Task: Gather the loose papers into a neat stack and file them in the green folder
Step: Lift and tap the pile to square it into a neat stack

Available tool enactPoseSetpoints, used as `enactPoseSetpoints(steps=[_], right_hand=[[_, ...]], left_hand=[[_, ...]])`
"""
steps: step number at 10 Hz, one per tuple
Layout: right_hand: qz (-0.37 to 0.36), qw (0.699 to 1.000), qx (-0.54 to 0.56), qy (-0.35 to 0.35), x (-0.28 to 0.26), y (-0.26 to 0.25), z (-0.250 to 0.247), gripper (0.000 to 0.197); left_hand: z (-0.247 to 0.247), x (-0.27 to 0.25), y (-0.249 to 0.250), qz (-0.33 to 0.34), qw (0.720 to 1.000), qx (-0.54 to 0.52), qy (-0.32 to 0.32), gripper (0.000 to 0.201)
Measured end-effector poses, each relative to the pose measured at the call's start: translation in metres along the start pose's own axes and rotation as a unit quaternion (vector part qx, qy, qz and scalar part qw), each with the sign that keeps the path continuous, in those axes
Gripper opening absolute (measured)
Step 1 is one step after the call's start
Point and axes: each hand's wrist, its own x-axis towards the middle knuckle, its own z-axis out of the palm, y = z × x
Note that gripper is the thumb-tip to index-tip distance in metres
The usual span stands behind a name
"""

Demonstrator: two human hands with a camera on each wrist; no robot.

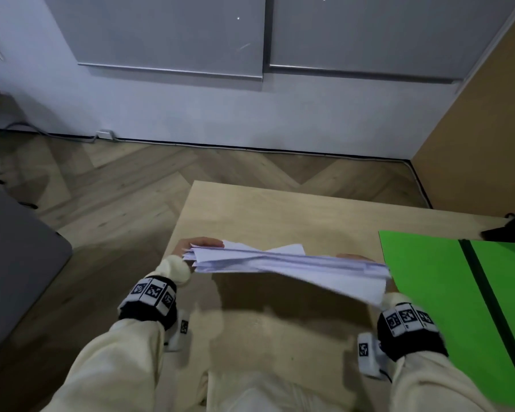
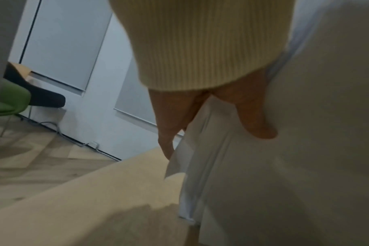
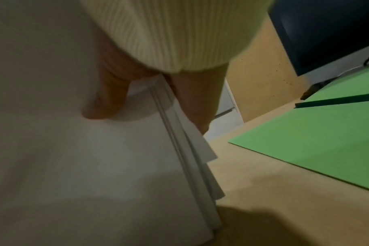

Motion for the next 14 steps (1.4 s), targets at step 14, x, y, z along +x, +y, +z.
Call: enactPoseSetpoints(steps=[14], right_hand=[[-0.227, 0.945, 0.171, 0.164, -0.017, -0.068, -0.004, 0.022]], left_hand=[[0.022, 0.010, 0.032, 0.017, 0.999, -0.031, -0.002, 0.035]])
